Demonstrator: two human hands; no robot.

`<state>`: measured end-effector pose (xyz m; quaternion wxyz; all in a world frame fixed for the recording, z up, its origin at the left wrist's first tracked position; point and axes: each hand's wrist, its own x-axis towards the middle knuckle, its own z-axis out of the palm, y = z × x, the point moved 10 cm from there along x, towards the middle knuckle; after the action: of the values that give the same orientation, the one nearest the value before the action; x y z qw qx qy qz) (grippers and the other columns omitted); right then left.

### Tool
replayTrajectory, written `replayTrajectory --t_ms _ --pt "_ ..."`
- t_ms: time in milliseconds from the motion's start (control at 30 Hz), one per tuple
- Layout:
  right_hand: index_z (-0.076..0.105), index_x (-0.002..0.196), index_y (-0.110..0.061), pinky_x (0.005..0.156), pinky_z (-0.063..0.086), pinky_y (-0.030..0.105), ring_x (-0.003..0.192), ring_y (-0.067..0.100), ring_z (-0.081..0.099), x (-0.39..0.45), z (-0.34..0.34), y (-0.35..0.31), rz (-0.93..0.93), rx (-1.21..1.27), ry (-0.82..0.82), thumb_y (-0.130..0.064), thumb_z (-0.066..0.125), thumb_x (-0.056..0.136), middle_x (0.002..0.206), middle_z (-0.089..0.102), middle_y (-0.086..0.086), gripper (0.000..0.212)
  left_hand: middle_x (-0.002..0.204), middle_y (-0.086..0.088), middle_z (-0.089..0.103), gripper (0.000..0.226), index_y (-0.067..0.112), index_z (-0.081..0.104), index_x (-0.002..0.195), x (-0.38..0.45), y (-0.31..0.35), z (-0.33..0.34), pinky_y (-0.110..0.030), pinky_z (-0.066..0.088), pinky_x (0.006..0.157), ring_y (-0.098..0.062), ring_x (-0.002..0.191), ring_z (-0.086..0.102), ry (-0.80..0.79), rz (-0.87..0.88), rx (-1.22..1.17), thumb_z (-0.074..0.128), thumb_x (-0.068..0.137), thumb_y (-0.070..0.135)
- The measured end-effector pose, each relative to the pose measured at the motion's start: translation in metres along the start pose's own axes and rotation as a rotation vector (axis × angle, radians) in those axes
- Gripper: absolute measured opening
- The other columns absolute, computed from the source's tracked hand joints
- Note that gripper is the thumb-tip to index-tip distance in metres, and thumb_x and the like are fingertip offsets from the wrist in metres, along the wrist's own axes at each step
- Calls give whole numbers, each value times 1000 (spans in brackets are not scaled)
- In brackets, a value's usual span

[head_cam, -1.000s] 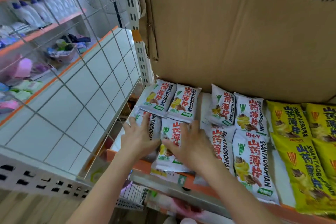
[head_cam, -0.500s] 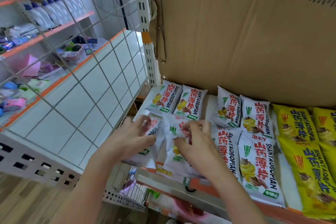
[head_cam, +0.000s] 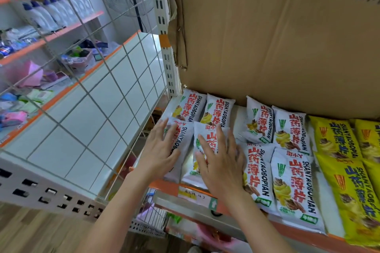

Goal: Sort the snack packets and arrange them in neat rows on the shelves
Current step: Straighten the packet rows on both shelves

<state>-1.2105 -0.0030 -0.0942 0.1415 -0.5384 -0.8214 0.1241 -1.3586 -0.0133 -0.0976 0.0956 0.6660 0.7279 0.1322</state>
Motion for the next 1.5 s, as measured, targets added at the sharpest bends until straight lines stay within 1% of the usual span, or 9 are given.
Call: replayTrajectory --t_ms 133,300,500,733,833,967,1133,1233,1500 --pt "48 135 -32 107 17 62 142 29 11 5 12 -7 -69 -96 -29 -43 25 94 153 29 2 49 156 2 -19 90 30 -14 142 2 -5 23 -29 -11 116 -9 140 -23 -49 -16 55 -27 65 76" --pt "49 134 -31 100 28 69 136 41 30 7 24 -9 -54 -218 -56 -42 32 85 148 36 13 53 150 -2 -32 87 28 -25 139 5 -3 30 -30 -17 111 -16 138 -31 -92 -19 155 -8 68 77" --pt "39 141 -26 92 37 66 137 49 19 9 31 -2 113 -215 -45 -56 32 82 150 26 23 67 153 -11 -26 99 18 -19 146 2 -8 28 -30 -4 115 -22 143 -18 -84 -89 77 20 71 70" --pt "41 140 -24 106 22 65 142 32 9 10 30 -8 45 -224 -30 -61 32 80 154 21 13 71 154 -10 17 94 7 1 149 -17 -18 1 -34 9 117 -21 140 14 156 -198 -398 49 79 49" --pt "30 145 -27 112 11 61 145 26 0 8 28 -11 1 -122 -78 -65 24 85 158 8 8 71 152 -12 19 77 8 11 147 -21 -13 -5 -42 14 118 -22 142 14 234 -170 -343 52 91 40" --pt "15 148 -26 118 1 41 144 16 -9 2 -10 15 58 54 -69 -50 30 96 158 -5 -2 60 141 -9 30 60 8 33 138 -6 28 -17 -33 25 111 -22 134 27 309 -20 -335 54 89 34" --pt "47 133 -14 112 22 37 139 21 16 0 -71 105 247 103 113 -20 44 96 149 22 6 38 135 -14 38 51 6 42 131 34 105 -5 -29 32 98 -28 124 37 192 137 -312 58 87 27" --pt "50 127 -6 109 28 41 132 31 29 12 -87 173 392 57 150 -19 51 92 138 35 16 38 128 -20 38 54 3 39 130 67 144 13 -34 37 90 -36 115 41 85 197 -312 52 85 30" --pt "0 148 -25 110 17 54 141 40 5 34 -55 231 630 59 -152 -50 59 83 155 -1 19 91 151 -25 10 103 24 -7 148 134 196 89 -50 25 107 -44 137 13 -301 4 -21 56 78 65"
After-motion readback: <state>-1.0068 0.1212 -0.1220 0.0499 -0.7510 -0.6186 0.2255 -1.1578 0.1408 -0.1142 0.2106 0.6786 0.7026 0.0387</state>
